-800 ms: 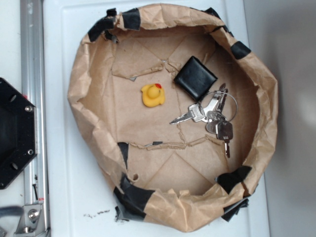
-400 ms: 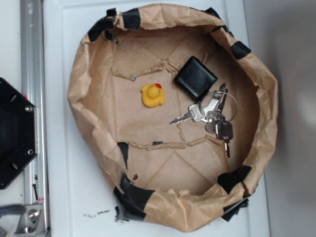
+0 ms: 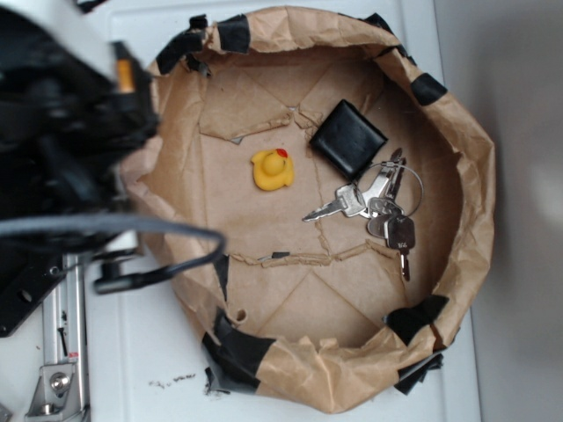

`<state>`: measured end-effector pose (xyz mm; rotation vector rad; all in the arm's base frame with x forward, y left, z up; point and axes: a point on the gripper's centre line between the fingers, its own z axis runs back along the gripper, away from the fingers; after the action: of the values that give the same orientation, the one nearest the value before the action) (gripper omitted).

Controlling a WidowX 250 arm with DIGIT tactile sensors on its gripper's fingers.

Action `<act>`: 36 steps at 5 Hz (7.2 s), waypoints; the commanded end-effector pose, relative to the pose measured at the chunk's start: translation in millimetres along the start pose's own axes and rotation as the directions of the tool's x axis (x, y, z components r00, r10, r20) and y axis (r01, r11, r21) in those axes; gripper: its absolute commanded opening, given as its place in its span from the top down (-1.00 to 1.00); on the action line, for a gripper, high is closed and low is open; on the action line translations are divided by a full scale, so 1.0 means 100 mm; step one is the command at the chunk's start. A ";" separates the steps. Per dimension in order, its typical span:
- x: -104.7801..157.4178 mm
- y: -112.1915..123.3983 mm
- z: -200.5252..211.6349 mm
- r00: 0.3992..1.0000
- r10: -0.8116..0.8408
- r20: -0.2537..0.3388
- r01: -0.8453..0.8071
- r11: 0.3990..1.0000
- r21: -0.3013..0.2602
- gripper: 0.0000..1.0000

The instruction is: Grab the yellow duck.

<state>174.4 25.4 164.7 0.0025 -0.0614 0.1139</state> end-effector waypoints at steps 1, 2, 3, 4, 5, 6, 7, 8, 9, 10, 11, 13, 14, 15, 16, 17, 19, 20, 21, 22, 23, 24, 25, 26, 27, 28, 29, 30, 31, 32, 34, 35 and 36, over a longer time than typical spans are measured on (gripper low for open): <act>0.64 0.05 -0.08 0.993 0.016 0.120 -0.016 1.000 -0.001 -1.00; 0.68 -0.06 -0.57 0.989 -0.066 0.130 0.059 0.997 0.057 -1.00; 0.67 -0.12 -0.86 0.985 -0.123 0.121 0.117 0.991 0.057 -1.00; 0.64 -0.14 -0.96 0.986 -0.140 0.095 0.135 0.990 0.048 -1.00; 0.59 -0.13 -0.98 0.987 -0.134 0.094 0.129 0.990 0.062 -1.00; 0.58 -0.16 -1.02 0.987 -0.141 0.082 0.136 0.989 0.061 -1.00; 0.58 -0.18 -1.03 0.986 -0.144 0.087 0.139 0.989 0.058 -1.00; 0.65 -0.17 -1.06 0.983 -0.150 0.102 0.146 0.988 0.043 -1.00; 0.73 -0.20 -1.15 0.980 -0.166 0.111 0.165 0.986 0.018 -1.00; 0.74 -0.21 -1.24 0.982 -0.164 0.090 0.166 0.986 -0.015 -1.00; 0.68 -0.13 -1.42 0.988 -0.147 0.047 0.149 0.988 -0.033 -1.00; 0.40 0.40 -1.45 0.997 -0.071 0.034 0.071 0.998 0.001 -1.00; 0.31 0.50 -1.32 0.996 -0.063 0.057 0.060 0.997 0.046 -1.00; 0.31 0.43 -1.25 0.993 -0.089 0.076 0.085 0.995 0.058 -1.00; 0.33 0.35 -1.18 0.991 -0.094 0.097 0.087 0.994 0.069 1.00; 0.32 0.31 -1.15 0.989 -0.103 0.105 0.097 0.994 0.058 1.00; 0.40 0.16 -0.80 0.976 -0.129 0.175 0.126 0.992 0.028 -1.00; 0.55 0.09 -0.68 0.971 -0.133 0.199 0.131 0.991 0.019 -1.00; 0.66 0.08 -0.76 0.971 -0.132 0.200 0.130 0.991 0.022 -1.00; 0.73 0.06 -0.94 0.978 -0.103 0.183 0.110 0.994 -0.027 -1.00; 0.75 0.02 -1.11 0.980 -0.109 0.167 0.114 0.993 -0.021 -1.00; 0.78 0.01 -1.18 0.981 -0.111 0.157 0.113 0.994 0.000 -1.00; 0.85 0.05 -1.25 0.984 -0.102 0.148 0.101 0.995 0.015 -1.00; 0.88 0.05 -1.32 0.986 -0.103 0.131 0.102 0.995 0.018 -1.00; 0.90 0.08 -1.38 0.988 -0.101 0.119 0.100 0.995 0.019 -1.00; 0.89 0.06 -1.42 0.989 -0.097 0.107 0.097 0.995 0.009 -1.00; 0.86 0.03 -1.44 0.991 -0.091 0.101 0.091 0.996 0.005 -0.61; 0.83 0.06 -1.46 0.993 -0.063 0.097 0.062 0.998 0.005 1.00; 0.77 0.13 -1.52 0.996 -0.043 0.081 0.043 0.999 -0.004 1.00; 0.74 0.14 -1.49 0.996 -0.032 0.080 0.033 0.999 -0.011 1.00; 0.73 0.13 -1.44 0.996 -0.031 0.087 0.032 0.999 -0.010 1.00; 0.65 0.14 -1.04 0.997 -0.061 0.041 0.055 0.990 0.127 1.00; 0.58 -0.02 -0.55 0.994 -0.010 0.105 0.011 1.000 -0.003 1.00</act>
<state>229.9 27.8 101.1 -0.0003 -0.1108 0.1147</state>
